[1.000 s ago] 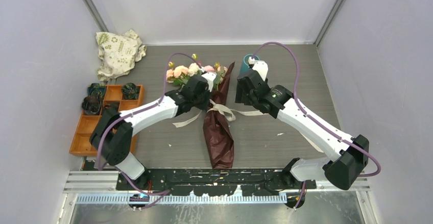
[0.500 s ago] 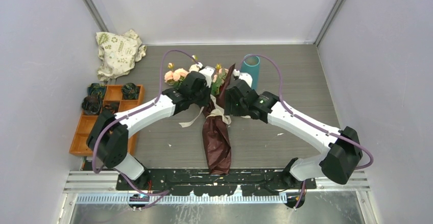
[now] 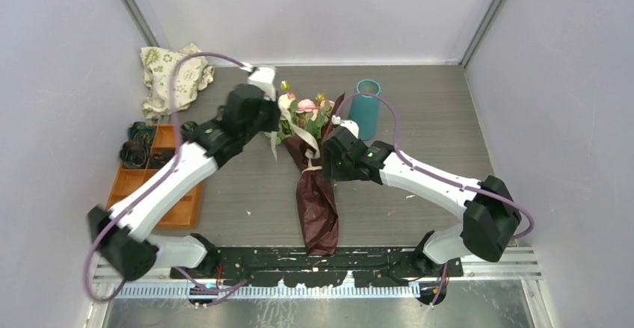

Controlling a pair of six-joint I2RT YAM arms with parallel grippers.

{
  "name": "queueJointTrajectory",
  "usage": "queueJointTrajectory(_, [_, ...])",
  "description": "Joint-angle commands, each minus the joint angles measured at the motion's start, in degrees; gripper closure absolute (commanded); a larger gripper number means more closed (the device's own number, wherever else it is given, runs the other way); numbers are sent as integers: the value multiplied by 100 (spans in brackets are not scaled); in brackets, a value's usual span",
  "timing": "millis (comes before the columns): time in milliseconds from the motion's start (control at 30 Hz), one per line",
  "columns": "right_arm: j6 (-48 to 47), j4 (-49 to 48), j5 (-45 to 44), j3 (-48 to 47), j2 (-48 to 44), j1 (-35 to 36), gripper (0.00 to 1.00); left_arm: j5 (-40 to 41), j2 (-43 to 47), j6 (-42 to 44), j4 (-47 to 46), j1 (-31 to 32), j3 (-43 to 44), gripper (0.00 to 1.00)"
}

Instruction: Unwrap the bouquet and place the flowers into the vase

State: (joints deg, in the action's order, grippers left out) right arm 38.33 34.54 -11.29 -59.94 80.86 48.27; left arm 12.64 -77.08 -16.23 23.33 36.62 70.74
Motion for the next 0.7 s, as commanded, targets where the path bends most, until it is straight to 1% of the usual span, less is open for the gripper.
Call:
queueJointTrajectory(0, [47,-270,74,-123,119,46,36,997,1274,116,396,-5,422,84])
queueJointTrajectory(133, [18,-273,55,-254,351,91,36,1639,1737,74,867,-7,375,84])
queueJointTrajectory(300, [-93,-197,-242,-476,675,97,37,2719,2058,-407,1347,-2,92,82])
queueJointTrajectory(400, [-201,-92,-428,-709,850,99,37,3517,2224,-803,1719,-19,-46,78])
queueJointTrajectory(467, [-234,-107,-489,-827,920,93,37,3938,2335,-1085,1975,-42,-120,72])
queueJointTrajectory(567, [-293,-106,-571,-1007,1050,90,36,4162,2430,-1298,2194,-79,-210,55])
queueJointTrajectory(633, [-344,-114,-654,-1119,1160,95,36,3830,2470,-1252,2170,-79,-264,46])
queueJointTrajectory(667, [-374,-111,-708,-1191,1226,97,36,3415,2515,-1074,1972,-84,-362,42])
